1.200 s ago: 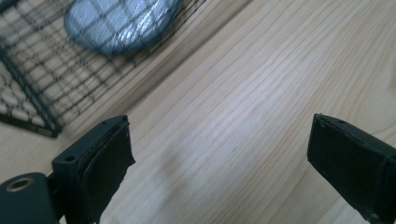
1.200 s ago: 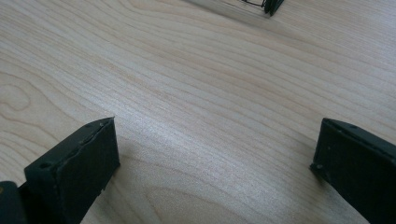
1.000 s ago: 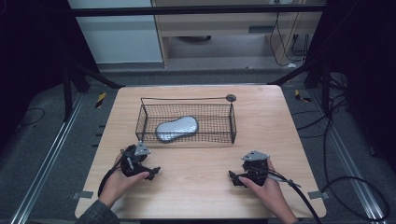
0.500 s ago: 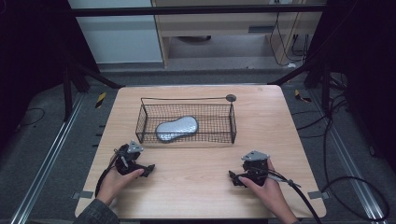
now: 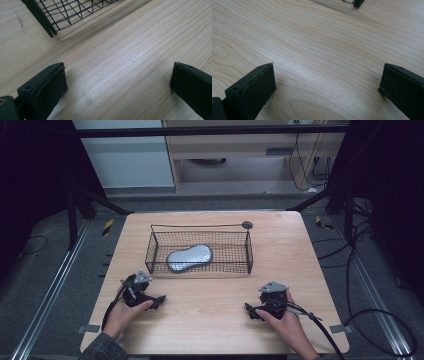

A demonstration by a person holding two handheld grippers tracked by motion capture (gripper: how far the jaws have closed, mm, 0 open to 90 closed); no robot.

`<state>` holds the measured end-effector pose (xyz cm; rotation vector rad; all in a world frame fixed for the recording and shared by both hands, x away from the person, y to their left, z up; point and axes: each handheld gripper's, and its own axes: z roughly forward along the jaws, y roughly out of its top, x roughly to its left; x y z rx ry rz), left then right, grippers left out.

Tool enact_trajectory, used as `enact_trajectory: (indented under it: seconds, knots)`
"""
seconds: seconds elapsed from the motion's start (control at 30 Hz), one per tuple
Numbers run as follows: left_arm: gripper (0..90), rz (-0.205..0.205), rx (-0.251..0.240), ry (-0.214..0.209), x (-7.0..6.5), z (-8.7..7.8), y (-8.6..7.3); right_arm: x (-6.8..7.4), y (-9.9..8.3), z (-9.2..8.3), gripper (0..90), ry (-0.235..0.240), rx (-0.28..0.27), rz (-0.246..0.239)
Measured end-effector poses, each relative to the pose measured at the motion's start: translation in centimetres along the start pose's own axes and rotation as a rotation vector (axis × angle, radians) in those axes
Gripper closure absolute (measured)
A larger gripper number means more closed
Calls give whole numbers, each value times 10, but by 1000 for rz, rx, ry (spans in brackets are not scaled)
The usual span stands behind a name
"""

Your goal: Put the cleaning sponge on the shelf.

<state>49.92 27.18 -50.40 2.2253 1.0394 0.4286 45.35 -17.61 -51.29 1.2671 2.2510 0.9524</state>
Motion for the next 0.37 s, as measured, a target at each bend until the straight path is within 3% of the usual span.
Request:
enact_trajectory:
  seconds: [0.13,0.37]
  knots:
    - [0,-3,-50,-3,1,2,-4,0,0,0,3,1,-4,0]
    - [0,-2,-55,-2,1,2,-5,1,0,1,3,-5,-4,6]
